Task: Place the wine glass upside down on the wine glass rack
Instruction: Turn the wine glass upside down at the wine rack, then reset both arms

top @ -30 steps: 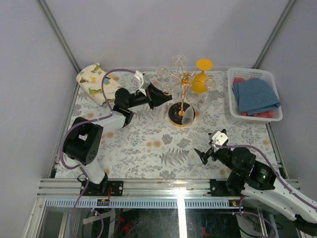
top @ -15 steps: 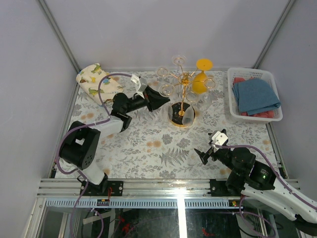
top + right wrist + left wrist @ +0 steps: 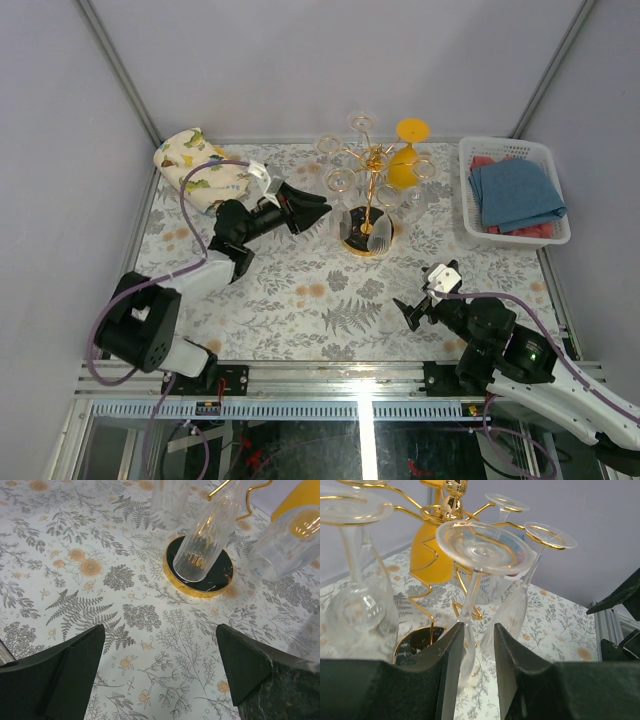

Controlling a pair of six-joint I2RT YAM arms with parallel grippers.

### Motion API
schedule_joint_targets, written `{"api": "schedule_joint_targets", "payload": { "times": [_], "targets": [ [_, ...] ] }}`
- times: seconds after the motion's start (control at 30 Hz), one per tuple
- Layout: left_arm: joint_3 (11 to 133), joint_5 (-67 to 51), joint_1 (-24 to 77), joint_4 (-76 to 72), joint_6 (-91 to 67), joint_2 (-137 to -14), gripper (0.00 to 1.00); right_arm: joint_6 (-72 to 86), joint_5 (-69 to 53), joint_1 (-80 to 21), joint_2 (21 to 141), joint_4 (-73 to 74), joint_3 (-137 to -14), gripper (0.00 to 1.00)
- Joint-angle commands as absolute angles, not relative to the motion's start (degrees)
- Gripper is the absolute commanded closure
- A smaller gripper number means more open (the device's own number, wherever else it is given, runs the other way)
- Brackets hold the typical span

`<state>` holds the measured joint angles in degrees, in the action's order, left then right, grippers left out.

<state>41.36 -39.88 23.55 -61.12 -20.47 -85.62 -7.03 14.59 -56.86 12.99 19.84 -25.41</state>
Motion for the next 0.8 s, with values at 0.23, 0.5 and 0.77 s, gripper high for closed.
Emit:
{"api": "schedule_joint_targets", "payload": {
  "times": [0.23, 0.5, 0.77],
  "targets": [
    [31.86, -18.75, 23.11, -28.19, -21.30, -55.90, 0.60, -6.89, 20.22, -56.73, 14.35, 17.98, -28.63, 0.01],
    [32.50, -9.04, 23.09, -1.18, -20.98, -36.39, 0.44, 3.15, 30.82, -56.69, 16.09, 23.77, -36.30, 0.00],
    [37.66, -4.42, 23.04, 16.31, -19.12, -27.53, 0.05, 11.37, 41.91, -56.75, 12.37, 28.27, -37.50, 0.00]
  ]
}}
